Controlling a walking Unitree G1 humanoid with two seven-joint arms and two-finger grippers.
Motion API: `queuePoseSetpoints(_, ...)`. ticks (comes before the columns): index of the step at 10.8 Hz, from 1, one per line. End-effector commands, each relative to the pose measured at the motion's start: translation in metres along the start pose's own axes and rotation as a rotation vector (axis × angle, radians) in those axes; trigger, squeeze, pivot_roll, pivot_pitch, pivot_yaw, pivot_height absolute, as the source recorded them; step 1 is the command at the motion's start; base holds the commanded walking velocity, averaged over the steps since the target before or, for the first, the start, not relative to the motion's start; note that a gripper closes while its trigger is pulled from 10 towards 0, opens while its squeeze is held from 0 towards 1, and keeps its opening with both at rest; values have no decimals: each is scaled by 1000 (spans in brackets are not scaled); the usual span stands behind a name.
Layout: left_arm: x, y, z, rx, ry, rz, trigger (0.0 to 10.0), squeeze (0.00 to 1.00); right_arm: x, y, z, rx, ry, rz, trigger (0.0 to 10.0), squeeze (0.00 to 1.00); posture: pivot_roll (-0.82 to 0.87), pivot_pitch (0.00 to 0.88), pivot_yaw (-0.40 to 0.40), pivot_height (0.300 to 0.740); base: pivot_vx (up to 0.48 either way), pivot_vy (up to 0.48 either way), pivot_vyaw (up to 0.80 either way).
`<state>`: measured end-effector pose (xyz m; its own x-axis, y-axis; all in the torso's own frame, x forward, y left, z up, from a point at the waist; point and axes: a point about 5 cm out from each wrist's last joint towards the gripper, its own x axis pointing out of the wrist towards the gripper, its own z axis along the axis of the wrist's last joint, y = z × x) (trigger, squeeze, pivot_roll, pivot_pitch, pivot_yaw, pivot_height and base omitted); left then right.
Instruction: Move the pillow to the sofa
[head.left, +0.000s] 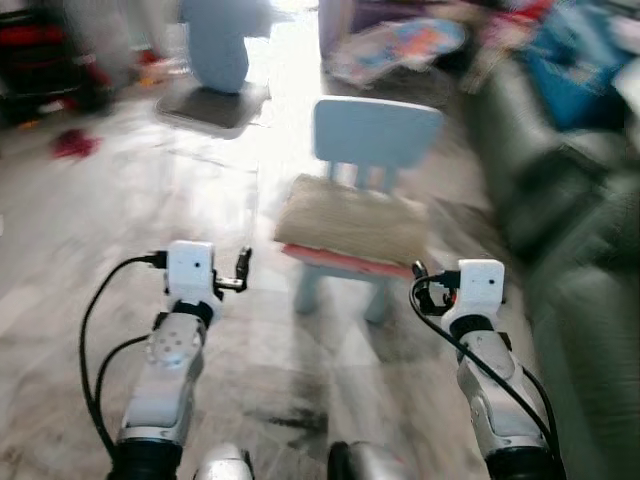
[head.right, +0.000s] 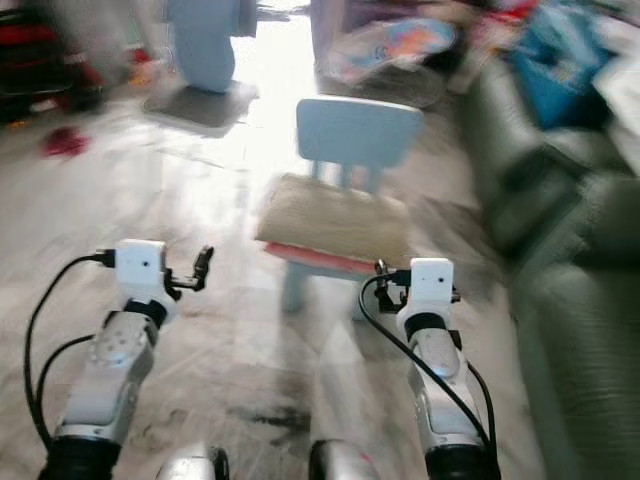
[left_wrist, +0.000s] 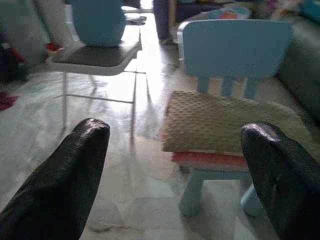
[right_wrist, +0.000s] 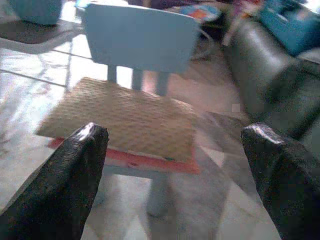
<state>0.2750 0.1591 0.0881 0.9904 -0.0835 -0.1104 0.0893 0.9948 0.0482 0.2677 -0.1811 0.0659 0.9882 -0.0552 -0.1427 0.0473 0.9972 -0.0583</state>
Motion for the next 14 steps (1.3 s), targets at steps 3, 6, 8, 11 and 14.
queuePoseSetpoints(3, -7, -12, -7, 26, 31, -40, 10000, 0, -10, -3, -9, 21, 6, -33, 10000, 0, 11, 108, 5, 740, 0, 0, -160)
queuePoseSetpoints(6, 3, -10, 5, 117, 1, -101, 10000, 0, -15, -6, -12, 40, -10, -96, 10000, 0, -2, 113, 63, 740, 0, 0, 0)
queuePoseSetpoints(8, 8, -8, 10, 155, -8, -113, 10000, 0, -24, -6, -14, 19, -21, -94, 10000, 0, -22, 126, 60, 740, 0, 0, 0)
queuePoseSetpoints(11, -11, -20, 6, 166, -1, -148, 10000, 0, -47, -19, -11, -1, -36, -103, 10000, 0, -42, 165, 47, 740, 0, 0, 0)
queuePoseSetpoints(14, -15, -12, -9, 239, 62, -212, 10000, 0, -62, -7, -23, 20, 19, -83, 10000, 0, -49, 160, 64, 740, 0, 0, 0)
